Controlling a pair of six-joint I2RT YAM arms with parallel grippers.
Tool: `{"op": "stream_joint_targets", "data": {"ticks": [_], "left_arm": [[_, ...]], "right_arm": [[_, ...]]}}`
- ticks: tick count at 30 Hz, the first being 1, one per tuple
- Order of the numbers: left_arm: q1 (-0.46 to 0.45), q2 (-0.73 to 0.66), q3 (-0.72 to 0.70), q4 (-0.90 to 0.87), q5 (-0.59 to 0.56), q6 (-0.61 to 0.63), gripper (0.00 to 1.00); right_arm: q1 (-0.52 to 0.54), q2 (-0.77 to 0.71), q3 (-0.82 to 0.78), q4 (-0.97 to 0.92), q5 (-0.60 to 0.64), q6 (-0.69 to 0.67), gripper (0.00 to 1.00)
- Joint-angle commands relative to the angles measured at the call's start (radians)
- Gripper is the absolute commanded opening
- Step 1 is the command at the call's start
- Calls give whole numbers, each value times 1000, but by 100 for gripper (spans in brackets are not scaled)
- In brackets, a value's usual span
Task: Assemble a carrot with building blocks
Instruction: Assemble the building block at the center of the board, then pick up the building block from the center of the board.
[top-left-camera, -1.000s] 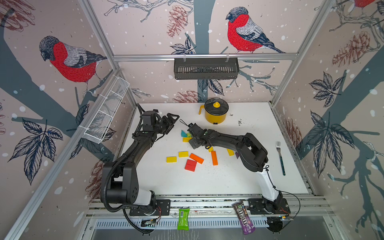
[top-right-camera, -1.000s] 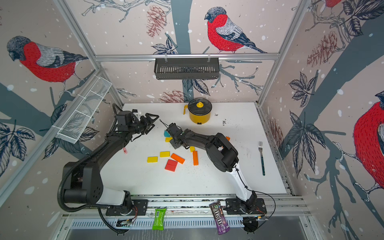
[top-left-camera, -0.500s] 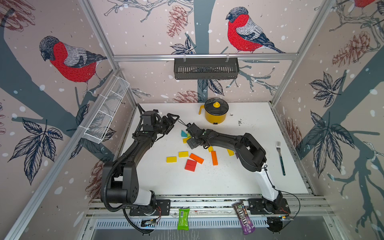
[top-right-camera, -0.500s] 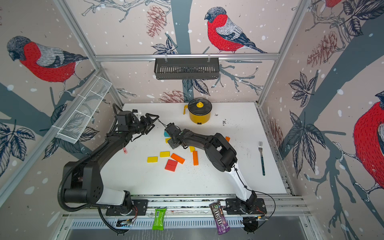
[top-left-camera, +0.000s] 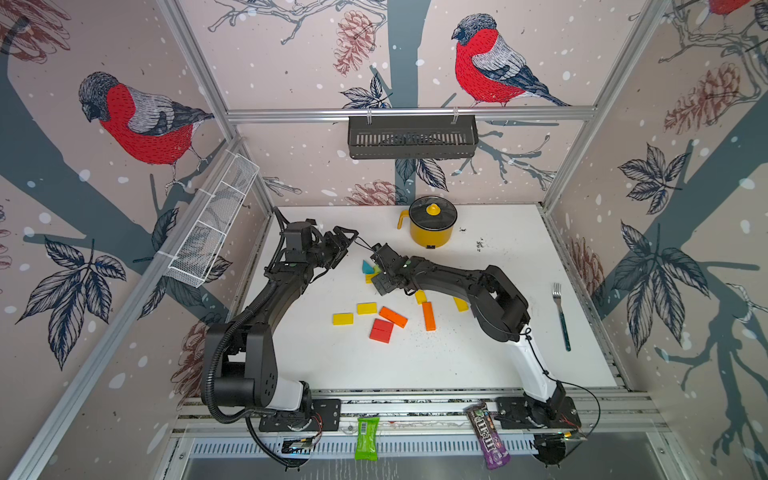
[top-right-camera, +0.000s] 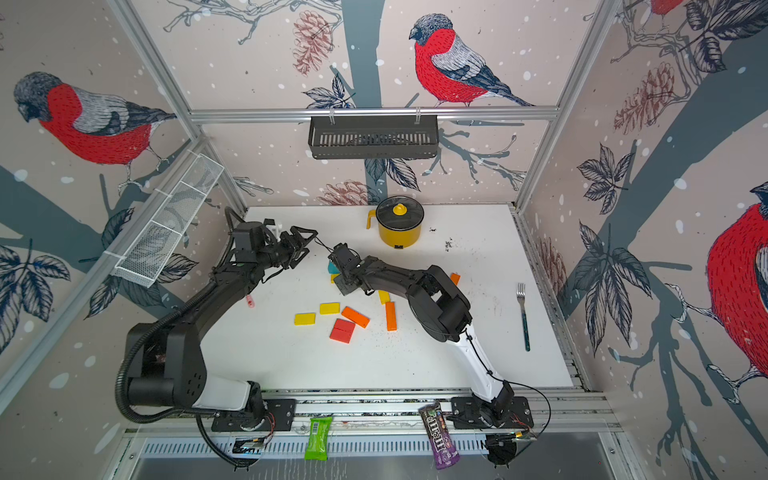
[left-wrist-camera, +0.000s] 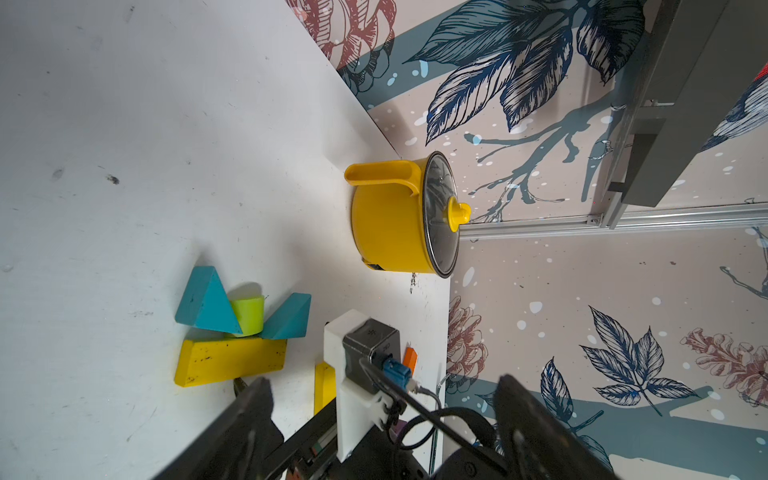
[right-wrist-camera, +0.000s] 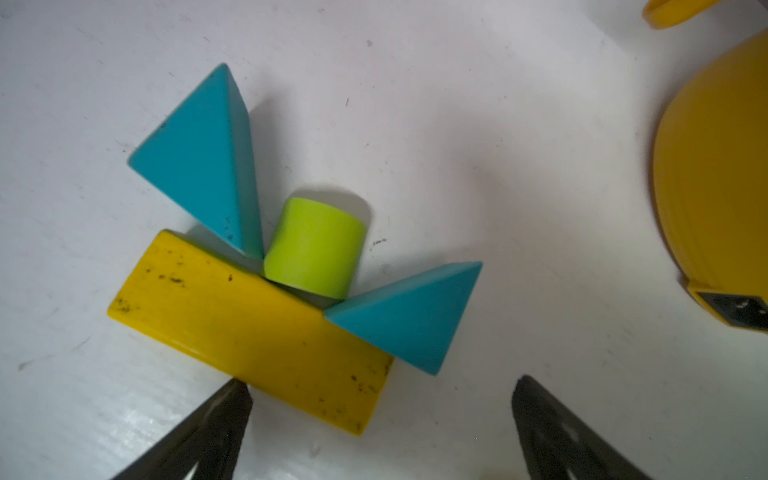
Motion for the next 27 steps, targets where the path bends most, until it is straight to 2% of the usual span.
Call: {"op": "stream_joint_targets", "data": {"ticks": [1,7,12,14,15,17,19,24,27], "left_arm": [[1,-1,1,27,15,-1,84],[1,1,0,25,12,2,84],[-1,0,1,29,18,-1,84],[-4,1,-1,31,21,-4,84],[-12,2,-1,35,25,-6,84],[-35,2,-1,36,26,-2,84],[-72,7,6,28,25,12,84],[-131,29,14,17,28,20,84],[-134,40,16,11,28,21,84]], "right_arm": [[-1,-11,-2,-7,19,5,99],[0,-32,-3,-1,16,21,100],[-5,-149,-87,28,11,49,99],[-30,-216,-167,62,-7,69,94],[-52,-254,-209,70,-36,84,86],[-104,-308,-284,74,-119,110,74],[-143,-360,-374,100,-193,128,69],[-175,-433,-506,127,-272,152,69],[-175,-449,-540,133,-275,173,70]]}}
